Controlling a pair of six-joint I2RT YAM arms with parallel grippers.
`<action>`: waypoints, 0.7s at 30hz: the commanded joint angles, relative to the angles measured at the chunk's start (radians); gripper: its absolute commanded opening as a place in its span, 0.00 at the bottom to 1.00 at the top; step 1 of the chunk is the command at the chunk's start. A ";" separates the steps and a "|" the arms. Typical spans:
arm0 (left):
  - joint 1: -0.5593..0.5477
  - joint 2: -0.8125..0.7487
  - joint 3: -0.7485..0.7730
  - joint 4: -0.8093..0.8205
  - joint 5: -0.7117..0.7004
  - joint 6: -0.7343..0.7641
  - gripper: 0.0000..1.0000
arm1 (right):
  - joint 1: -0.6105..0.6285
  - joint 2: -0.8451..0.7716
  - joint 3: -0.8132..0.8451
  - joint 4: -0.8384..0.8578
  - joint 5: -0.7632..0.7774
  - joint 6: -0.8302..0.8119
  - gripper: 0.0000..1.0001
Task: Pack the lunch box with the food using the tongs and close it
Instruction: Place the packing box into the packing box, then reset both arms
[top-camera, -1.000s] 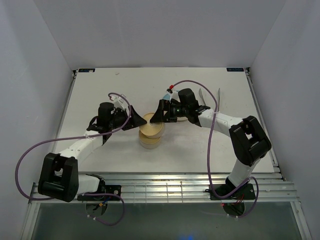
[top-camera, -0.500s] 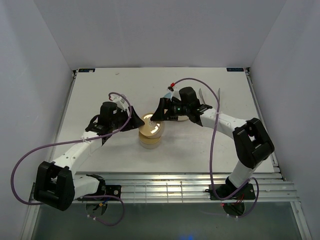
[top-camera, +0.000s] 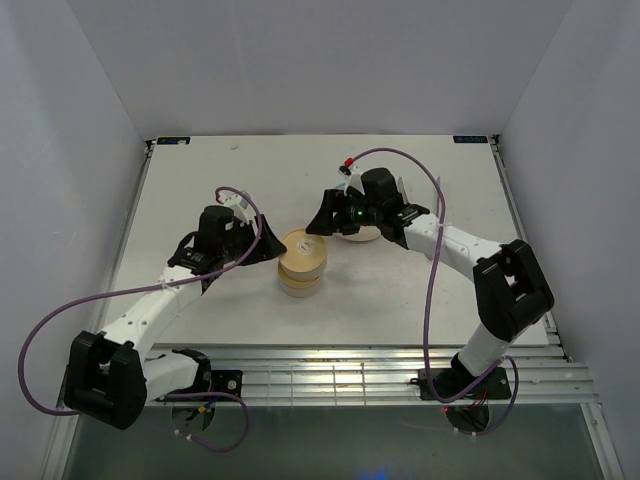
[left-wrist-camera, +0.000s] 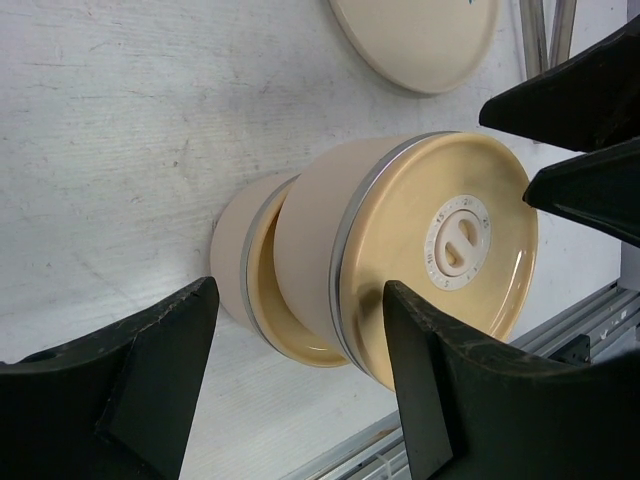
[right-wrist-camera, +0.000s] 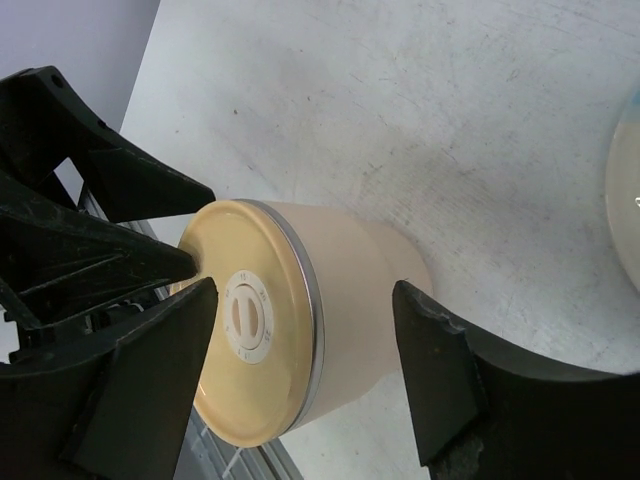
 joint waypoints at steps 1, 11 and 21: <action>-0.004 -0.058 0.021 -0.004 -0.006 0.005 0.77 | -0.002 -0.050 0.012 0.006 -0.001 -0.031 0.75; -0.004 -0.084 0.044 -0.032 -0.066 -0.010 0.78 | 0.033 -0.096 -0.088 0.077 -0.030 -0.004 0.45; -0.004 -0.107 0.041 -0.026 -0.060 -0.011 0.80 | 0.047 -0.096 -0.114 0.107 -0.031 0.019 0.44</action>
